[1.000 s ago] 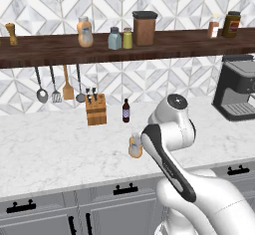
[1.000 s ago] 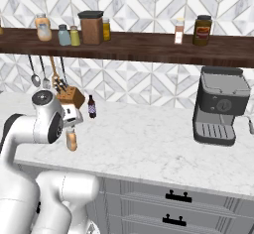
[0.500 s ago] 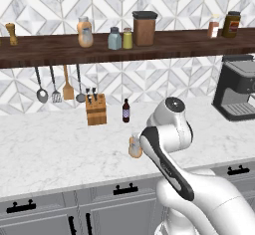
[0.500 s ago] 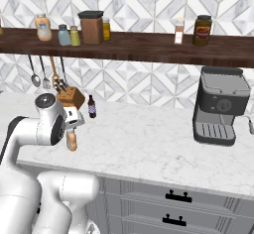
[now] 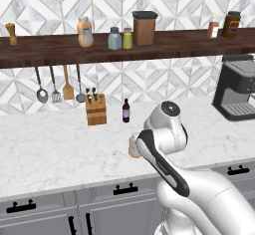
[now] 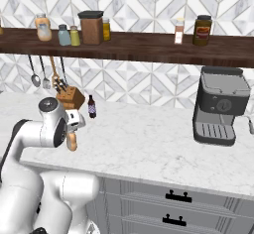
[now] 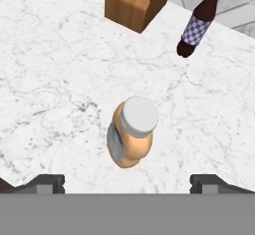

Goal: Put the shaker and condiment bottle from the counter next to their counterparts in the cabinet.

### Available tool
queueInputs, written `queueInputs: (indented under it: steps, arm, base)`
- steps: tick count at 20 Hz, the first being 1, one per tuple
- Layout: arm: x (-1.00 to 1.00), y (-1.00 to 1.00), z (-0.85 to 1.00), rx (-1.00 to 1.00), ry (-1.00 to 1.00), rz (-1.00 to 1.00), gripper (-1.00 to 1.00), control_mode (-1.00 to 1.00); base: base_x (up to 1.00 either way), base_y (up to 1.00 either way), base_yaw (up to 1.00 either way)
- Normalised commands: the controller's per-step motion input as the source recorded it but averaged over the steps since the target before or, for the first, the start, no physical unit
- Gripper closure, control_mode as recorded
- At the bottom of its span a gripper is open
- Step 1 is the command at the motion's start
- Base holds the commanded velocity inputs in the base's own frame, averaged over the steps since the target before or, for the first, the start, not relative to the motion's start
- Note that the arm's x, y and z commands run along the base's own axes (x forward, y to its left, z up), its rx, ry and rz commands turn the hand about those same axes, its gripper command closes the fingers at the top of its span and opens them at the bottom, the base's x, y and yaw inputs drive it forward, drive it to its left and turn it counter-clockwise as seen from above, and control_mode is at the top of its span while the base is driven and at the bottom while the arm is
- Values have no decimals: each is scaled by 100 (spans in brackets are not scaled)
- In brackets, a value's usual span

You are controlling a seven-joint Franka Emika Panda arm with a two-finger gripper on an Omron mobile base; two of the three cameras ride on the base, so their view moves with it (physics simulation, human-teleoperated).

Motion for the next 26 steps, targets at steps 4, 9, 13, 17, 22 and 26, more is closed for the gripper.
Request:
queueInputs:
  steps: [4, 9, 13, 17, 22, 26]
  arm:
    - [14, 5, -18, 0, 0, 0, -100, -100]
    - [12, 5, -20, 0, 0, 0, -100, -100]
    - [17, 1, -21, 0, 0, 0, -100, -100]
    - [20, 0, -20, 0, 0, 0, -100, -100]
    - [17, 0, -19, 0, 0, 0, -100, -100]
    - [7, 2, -24, 0, 0, 0, -100, -100]
  base:
    - [0, 0, 0]
    - [0, 0, 0]
    - [0, 0, 0]
    - [0, 0, 0]
    - [0, 0, 0]
    - [0, 0, 0]
